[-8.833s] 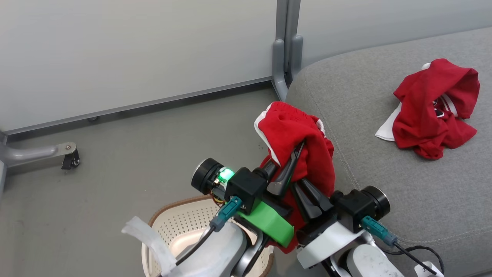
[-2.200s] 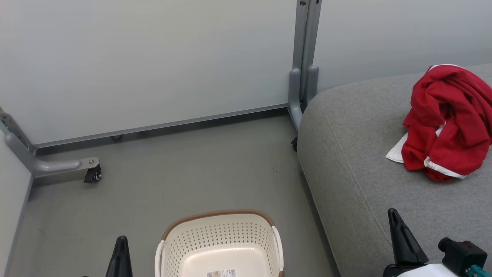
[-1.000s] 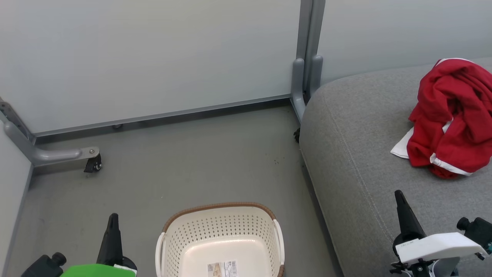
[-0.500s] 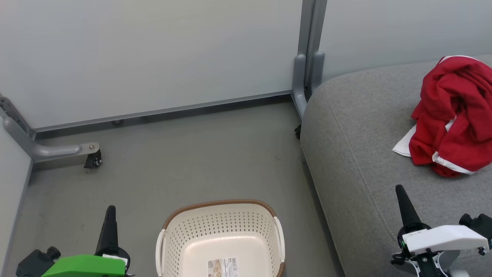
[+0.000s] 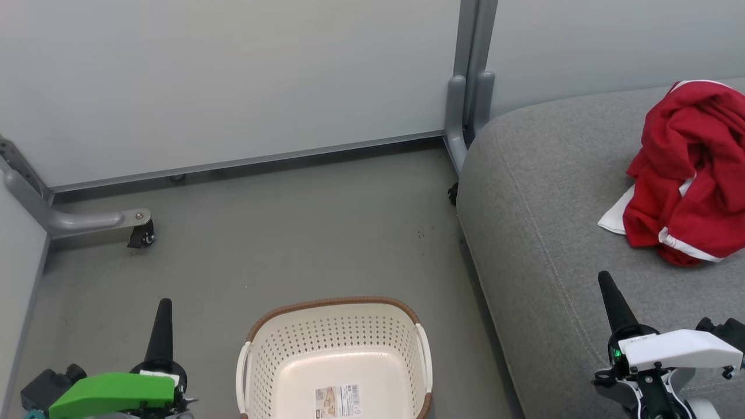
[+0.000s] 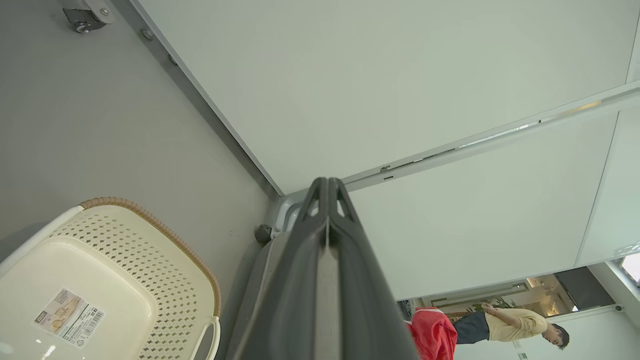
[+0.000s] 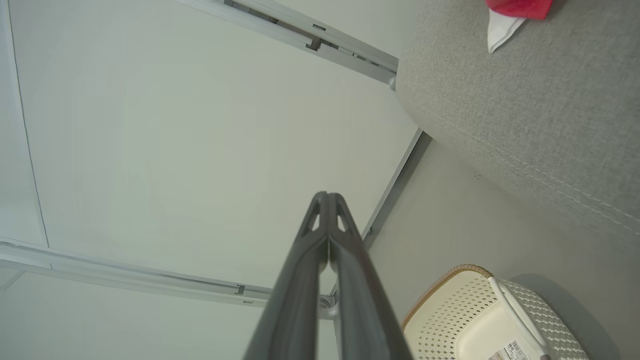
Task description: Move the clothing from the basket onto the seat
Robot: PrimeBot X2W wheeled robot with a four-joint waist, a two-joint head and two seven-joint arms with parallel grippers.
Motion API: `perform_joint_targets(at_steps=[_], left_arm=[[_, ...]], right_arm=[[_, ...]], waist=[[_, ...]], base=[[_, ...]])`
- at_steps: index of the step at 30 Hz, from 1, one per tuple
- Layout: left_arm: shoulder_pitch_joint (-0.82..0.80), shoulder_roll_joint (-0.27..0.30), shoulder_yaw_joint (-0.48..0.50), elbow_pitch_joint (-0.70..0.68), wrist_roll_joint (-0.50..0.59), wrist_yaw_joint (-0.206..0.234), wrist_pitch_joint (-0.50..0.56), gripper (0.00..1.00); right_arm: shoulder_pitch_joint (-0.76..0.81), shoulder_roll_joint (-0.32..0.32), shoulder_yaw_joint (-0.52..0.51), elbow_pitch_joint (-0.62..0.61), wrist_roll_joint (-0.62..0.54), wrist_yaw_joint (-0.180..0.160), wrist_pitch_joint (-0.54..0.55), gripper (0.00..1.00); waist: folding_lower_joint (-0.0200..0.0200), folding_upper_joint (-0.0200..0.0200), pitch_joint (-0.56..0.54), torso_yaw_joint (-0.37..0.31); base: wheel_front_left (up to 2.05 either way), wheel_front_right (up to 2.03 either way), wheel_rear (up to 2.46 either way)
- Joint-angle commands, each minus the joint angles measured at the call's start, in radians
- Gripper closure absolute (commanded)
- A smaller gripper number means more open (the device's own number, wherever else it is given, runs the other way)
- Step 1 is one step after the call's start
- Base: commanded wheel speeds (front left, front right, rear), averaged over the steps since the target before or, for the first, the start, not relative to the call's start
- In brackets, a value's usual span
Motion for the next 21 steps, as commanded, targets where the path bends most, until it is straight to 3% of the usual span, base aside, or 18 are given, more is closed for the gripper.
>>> perform_joint_targets(at_steps=[1,21], left_arm=[[-0.030,0.010,0.006,0.000,-0.026,-0.008,0.007,1.00],[-0.083,0.006,0.032,0.041,-0.196,-0.025,0.054,1.00]], right_arm=[[-0.022,-0.003,-0.007,0.001,0.028,0.001,0.008,1.00],[-0.065,0.002,-0.028,0.037,0.199,0.000,0.054,1.00]], waist=[[0.0000,0.0000,0.002,0.001],[0.0000,0.0000,0.022,0.006]], base=[[0.00,0.00,0.00],[0.00,0.00,0.00]])
